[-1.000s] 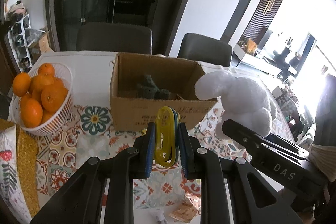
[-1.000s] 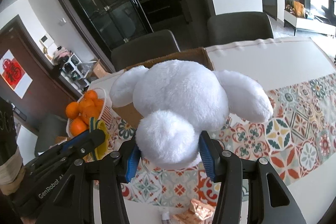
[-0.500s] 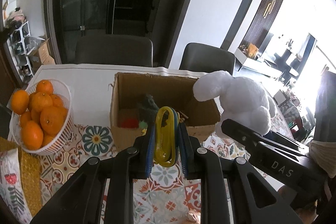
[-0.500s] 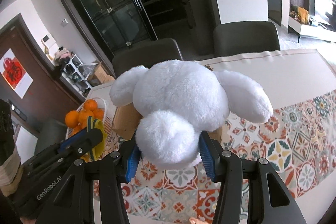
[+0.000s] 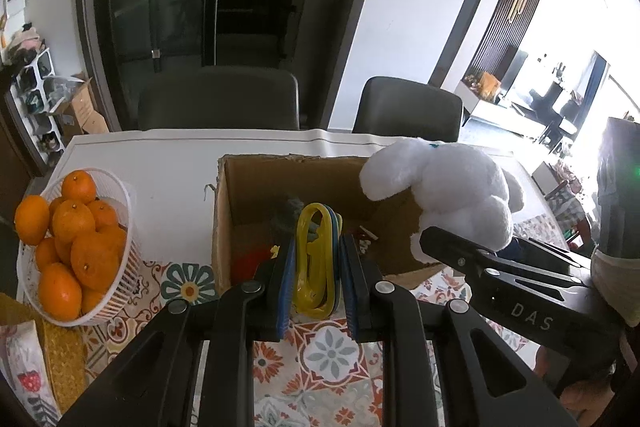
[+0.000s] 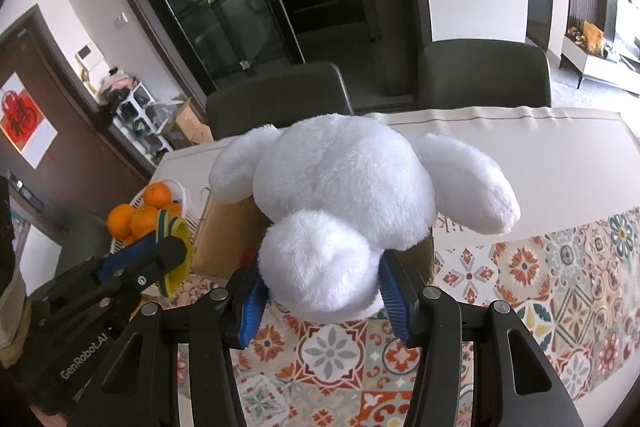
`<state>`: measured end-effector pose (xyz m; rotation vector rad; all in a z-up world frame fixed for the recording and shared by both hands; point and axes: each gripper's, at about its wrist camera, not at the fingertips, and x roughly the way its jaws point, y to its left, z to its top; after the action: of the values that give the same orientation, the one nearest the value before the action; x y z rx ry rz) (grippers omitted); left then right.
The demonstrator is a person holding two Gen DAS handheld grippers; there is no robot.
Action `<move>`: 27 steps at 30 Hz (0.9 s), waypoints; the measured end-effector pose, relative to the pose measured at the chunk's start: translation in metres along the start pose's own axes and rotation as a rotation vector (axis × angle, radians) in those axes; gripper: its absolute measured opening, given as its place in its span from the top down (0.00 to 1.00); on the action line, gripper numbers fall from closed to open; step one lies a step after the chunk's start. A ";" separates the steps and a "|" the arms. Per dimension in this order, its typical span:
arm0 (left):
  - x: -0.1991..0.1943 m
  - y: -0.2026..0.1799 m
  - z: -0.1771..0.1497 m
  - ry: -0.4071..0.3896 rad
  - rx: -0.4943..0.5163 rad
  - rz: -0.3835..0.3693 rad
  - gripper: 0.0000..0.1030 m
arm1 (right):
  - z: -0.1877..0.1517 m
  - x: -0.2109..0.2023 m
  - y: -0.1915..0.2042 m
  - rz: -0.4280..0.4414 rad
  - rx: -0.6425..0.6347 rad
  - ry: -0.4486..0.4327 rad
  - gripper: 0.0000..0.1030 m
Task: Organize soft objects
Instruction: 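Carry the yellow cable and white bunny with both tools over the box, then open both tools to drop the cable and bunny into the box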
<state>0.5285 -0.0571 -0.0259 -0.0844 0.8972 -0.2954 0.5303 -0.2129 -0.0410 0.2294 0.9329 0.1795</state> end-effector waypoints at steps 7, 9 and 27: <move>0.029 0.007 0.007 0.037 0.007 0.025 0.79 | 0.008 0.027 -0.006 -0.016 -0.023 0.054 0.50; 0.039 0.009 0.008 0.049 0.007 0.032 0.79 | 0.011 0.036 -0.009 -0.015 -0.023 0.074 0.50; 0.070 0.019 0.011 0.097 0.007 0.095 0.55 | 0.024 0.066 -0.017 -0.069 -0.029 0.105 0.32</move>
<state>0.5824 -0.0598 -0.0758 -0.0215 0.9930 -0.2157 0.5894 -0.2160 -0.0827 0.1623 1.0404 0.1427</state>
